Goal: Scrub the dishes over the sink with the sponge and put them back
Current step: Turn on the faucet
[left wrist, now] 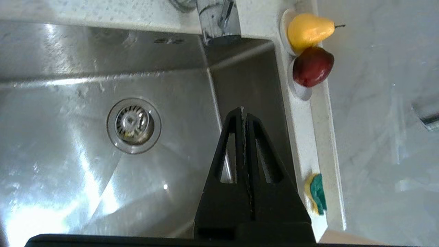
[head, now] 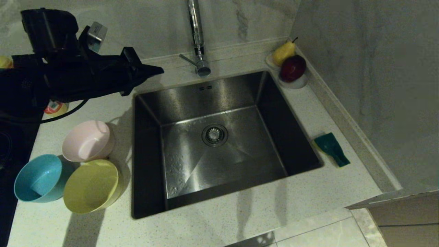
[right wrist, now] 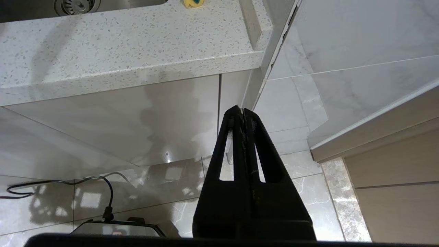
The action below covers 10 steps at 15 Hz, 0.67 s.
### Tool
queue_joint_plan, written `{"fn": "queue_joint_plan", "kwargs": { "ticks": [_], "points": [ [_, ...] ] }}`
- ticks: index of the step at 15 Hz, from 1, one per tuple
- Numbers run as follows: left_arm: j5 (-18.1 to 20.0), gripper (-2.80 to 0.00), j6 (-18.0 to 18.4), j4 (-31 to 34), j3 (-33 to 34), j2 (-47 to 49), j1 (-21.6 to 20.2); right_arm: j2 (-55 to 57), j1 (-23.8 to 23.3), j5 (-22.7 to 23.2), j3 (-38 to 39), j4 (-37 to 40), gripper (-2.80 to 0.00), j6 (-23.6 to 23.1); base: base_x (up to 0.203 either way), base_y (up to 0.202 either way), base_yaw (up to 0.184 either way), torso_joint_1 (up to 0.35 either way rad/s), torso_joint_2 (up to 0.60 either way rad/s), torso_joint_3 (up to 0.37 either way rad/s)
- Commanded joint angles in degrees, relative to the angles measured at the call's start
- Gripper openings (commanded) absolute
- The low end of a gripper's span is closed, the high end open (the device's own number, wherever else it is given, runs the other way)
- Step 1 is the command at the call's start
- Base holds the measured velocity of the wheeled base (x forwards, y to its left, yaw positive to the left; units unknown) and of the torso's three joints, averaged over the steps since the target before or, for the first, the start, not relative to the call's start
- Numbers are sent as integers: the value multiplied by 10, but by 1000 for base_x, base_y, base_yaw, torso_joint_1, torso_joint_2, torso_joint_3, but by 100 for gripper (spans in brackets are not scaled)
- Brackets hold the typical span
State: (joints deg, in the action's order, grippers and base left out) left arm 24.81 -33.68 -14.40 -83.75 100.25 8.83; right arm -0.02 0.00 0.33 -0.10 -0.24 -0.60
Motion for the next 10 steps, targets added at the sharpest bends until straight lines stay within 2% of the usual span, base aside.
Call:
{"fn": "queue_joint_plan", "kwargs": {
  "ticks": [1,4,10],
  "points": [
    [-5,-280,-2,-3,-17,26,8,0,0,0,0,0,-280,0,0,0,0,0,0,0],
    [-56,-280,-1,-42,-48,60,23,0,0,0,0,0,-280,0,0,0,0,0,0,0],
    [-65,-280,-2,-49,-84,93,25,0,0,0,0,-1,-280,0,0,0,0,0,0,0]
  ]
}}
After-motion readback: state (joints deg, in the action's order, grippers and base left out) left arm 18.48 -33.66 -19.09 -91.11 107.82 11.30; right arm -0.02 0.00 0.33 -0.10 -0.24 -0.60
